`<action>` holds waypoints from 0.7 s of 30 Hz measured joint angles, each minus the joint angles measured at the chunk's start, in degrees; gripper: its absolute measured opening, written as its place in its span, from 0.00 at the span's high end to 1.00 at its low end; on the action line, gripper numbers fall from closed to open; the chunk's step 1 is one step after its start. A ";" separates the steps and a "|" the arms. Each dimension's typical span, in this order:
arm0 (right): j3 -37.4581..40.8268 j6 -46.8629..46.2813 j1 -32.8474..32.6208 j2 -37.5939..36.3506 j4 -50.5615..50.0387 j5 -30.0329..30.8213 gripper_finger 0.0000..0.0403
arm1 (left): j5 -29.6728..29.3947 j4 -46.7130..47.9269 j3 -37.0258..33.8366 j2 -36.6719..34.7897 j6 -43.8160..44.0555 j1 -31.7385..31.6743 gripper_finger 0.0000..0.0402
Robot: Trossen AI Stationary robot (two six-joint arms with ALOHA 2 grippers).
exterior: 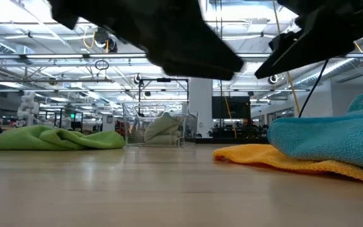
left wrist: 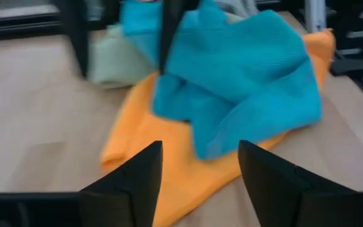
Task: Fold microfiber towels
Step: Fold the blue towel
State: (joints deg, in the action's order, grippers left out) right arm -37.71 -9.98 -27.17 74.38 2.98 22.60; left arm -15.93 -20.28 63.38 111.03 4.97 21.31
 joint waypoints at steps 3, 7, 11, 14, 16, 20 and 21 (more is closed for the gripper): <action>0.02 0.09 -1.17 -0.01 -0.85 1.41 0.44 | 0.87 0.48 4.46 4.53 -1.71 -0.31 0.40; 0.02 -0.01 -1.94 -0.01 -2.40 1.62 0.44 | 2.59 2.41 8.88 8.90 -2.80 -1.24 0.36; 0.02 -0.27 -2.72 -0.01 -2.47 1.54 0.44 | 3.64 2.30 10.75 11.73 -1.46 -1.42 0.40; 0.04 -0.28 -3.57 -0.04 -2.61 1.47 0.44 | 4.42 2.67 10.82 14.09 -1.64 -1.28 0.48; 0.02 -0.56 -4.15 -0.04 -3.03 1.43 0.44 | 5.41 1.99 10.85 15.54 -2.44 -1.26 0.55; 0.04 -1.37 -5.01 -0.04 -3.22 1.43 0.44 | 5.30 0.92 10.87 15.93 -4.99 -1.11 0.73; 0.04 -1.38 -5.22 -0.04 -3.27 1.43 0.44 | 5.02 0.53 10.88 15.92 -5.85 -1.08 0.79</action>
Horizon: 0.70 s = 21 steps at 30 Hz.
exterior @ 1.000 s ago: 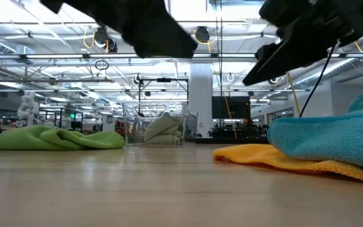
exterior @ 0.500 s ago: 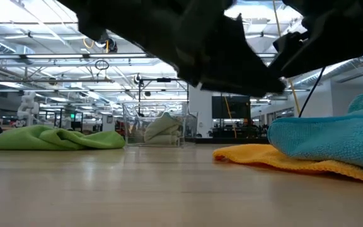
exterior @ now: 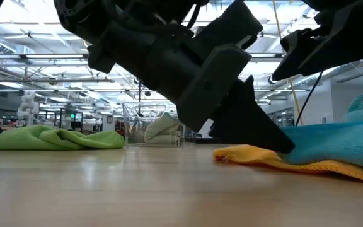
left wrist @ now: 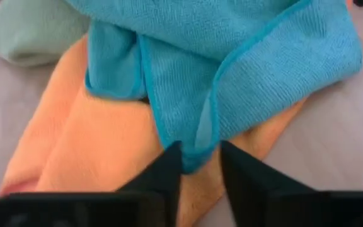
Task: Fold microfiber towels
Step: Fold the blue towel
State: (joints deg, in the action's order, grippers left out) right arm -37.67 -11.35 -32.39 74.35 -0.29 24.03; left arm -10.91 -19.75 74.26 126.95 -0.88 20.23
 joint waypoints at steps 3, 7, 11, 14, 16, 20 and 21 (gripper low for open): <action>0.00 0.01 -0.15 0.00 0.03 0.07 0.44 | -0.11 -2.26 -0.02 -0.11 -2.46 0.08 0.96; 0.00 -0.08 0.07 0.00 0.03 0.63 0.44 | -1.70 -4.21 -0.02 -0.70 -2.16 0.32 0.96; 0.00 -3.45 -0.05 0.00 -0.05 1.24 0.44 | -4.61 -2.93 -0.06 -2.95 -2.70 1.37 0.99; 0.00 -6.36 -1.41 0.00 0.06 0.39 0.44 | -11.22 -2.13 -0.07 -7.02 -4.15 2.38 0.98; 0.00 -7.44 -2.63 0.00 0.44 0.17 0.44 | -18.01 -1.48 -0.04 -10.07 -5.02 2.94 0.98; -0.02 -7.57 -5.00 0.00 2.66 0.20 0.44 | -31.09 0.45 -0.04 -16.34 -7.82 3.97 0.99; -0.02 -7.55 -5.49 0.00 2.65 0.24 0.44 | -33.35 0.63 -0.04 -17.85 -8.48 4.14 0.99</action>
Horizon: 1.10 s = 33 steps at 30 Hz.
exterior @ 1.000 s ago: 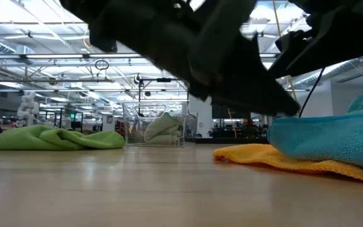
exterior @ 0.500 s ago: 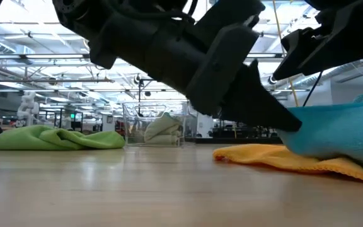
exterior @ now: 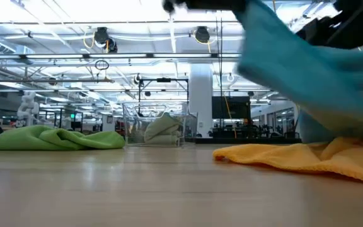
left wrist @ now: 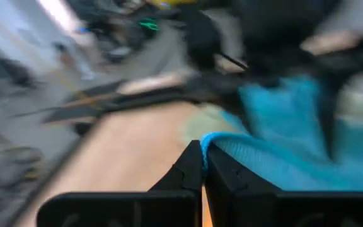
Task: Fold microfiber towels
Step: Fold the blue towel
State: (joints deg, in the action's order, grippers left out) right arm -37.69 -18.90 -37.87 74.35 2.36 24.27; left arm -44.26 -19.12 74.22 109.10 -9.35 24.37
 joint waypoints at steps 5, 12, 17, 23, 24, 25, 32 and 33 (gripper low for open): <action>0.00 1.23 -1.69 0.00 -0.92 1.40 0.44 | -4.53 1.04 0.02 -7.14 -5.66 0.30 0.97; 0.00 3.78 -1.72 0.00 -4.48 7.48 0.44 | -3.73 2.15 0.02 -14.21 -14.18 0.70 0.97; 0.02 8.66 -1.51 -1.02 -3.01 13.30 0.44 | -5.50 9.32 0.02 -17.34 -14.94 1.27 0.99; 0.00 14.83 -1.10 -2.73 3.59 22.15 0.44 | -7.50 17.46 0.02 -19.93 -10.17 0.23 0.98; 0.00 15.86 -0.74 -2.73 5.31 22.62 0.44 | -6.33 18.31 0.02 -20.00 -10.02 0.21 0.99; 0.00 16.69 -0.24 -2.73 7.00 22.67 0.44 | -5.09 18.87 0.02 -20.00 -9.98 0.26 0.99; 0.00 23.35 3.18 -1.29 23.67 22.17 0.44 | -10.46 20.85 0.02 -20.00 -4.66 -0.59 0.97; 0.00 25.12 3.56 -0.88 26.78 22.14 0.44 | -11.64 20.85 0.02 -20.00 -4.45 -1.02 0.98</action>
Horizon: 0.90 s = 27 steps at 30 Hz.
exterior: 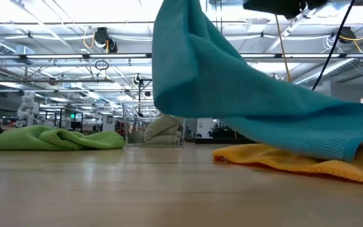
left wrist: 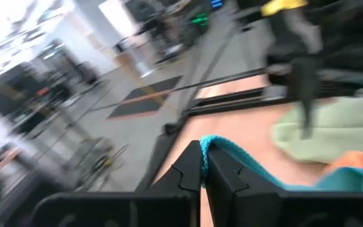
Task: Fold microfiber towels
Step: Fold the blue towel
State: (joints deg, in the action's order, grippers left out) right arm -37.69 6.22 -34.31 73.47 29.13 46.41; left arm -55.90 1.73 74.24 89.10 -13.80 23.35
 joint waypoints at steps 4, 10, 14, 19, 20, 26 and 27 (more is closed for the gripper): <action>-0.02 6.45 1.93 1.96 9.53 -0.17 0.44 | 1.62 0.21 0.00 -0.01 0.40 -2.17 0.98; -0.02 -1.41 7.11 5.15 13.11 -9.32 0.44 | -3.36 0.29 0.00 0.00 5.34 -5.96 0.99; -0.02 -7.31 8.93 10.97 13.43 -13.39 0.44 | -3.56 0.26 0.00 0.00 6.04 -8.06 0.98; -0.02 -9.35 9.71 19.98 21.59 -13.56 0.44 | -1.55 0.24 0.00 0.00 6.98 -9.67 0.99; -0.02 -9.51 9.89 21.62 23.39 -13.55 0.44 | -0.86 0.20 0.00 0.00 7.27 -9.80 0.99; -0.03 -10.09 12.25 28.68 31.79 -13.48 0.44 | 0.37 -0.52 0.00 0.00 8.13 -9.48 0.99; -0.13 -10.09 12.74 29.42 32.31 -13.61 0.44 | 0.38 -1.03 0.00 0.00 8.13 -9.28 0.99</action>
State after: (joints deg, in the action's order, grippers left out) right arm -37.82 -3.87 -21.57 102.89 61.44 32.80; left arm -55.53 0.70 74.24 89.10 -5.68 14.07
